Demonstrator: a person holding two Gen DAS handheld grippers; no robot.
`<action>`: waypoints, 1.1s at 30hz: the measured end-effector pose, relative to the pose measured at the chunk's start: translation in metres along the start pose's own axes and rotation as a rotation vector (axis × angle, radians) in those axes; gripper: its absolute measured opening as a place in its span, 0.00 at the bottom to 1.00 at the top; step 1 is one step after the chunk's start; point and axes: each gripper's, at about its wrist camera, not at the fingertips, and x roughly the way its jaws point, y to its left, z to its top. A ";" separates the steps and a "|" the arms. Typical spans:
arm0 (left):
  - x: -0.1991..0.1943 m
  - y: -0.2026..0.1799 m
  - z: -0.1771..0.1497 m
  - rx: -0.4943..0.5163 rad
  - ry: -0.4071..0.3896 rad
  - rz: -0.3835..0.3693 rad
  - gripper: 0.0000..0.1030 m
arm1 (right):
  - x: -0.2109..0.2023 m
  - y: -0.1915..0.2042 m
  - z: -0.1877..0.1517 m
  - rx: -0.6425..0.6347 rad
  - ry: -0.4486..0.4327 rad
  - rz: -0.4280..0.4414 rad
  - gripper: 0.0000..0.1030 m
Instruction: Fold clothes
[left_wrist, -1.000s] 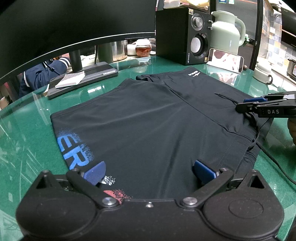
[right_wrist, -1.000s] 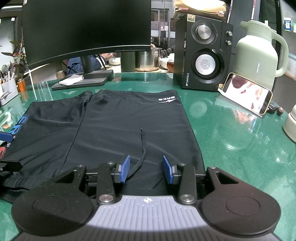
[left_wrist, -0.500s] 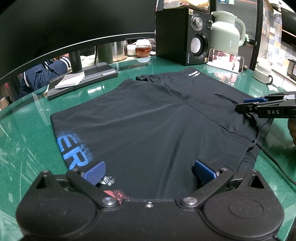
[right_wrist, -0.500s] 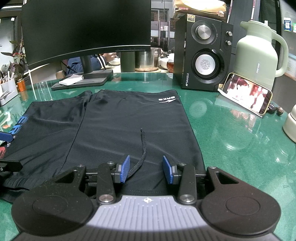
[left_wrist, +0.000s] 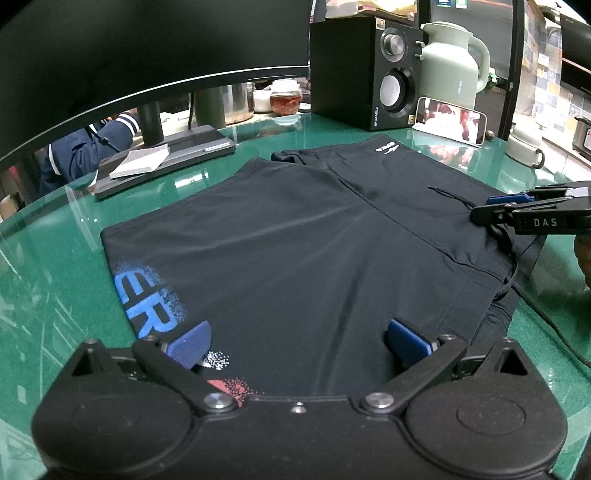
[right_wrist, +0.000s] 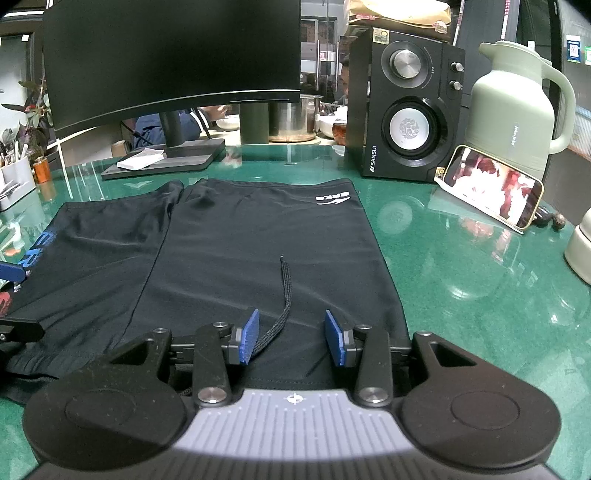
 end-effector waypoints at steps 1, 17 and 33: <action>0.000 0.000 0.000 -0.001 0.000 -0.001 1.00 | 0.000 -0.001 0.000 0.002 0.000 -0.003 0.37; 0.004 -0.016 0.010 0.053 -0.003 -0.002 0.91 | -0.007 0.002 -0.003 0.031 0.002 0.027 0.32; -0.004 -0.007 0.003 0.019 0.014 0.039 0.96 | -0.015 -0.010 -0.009 0.041 0.001 -0.008 0.28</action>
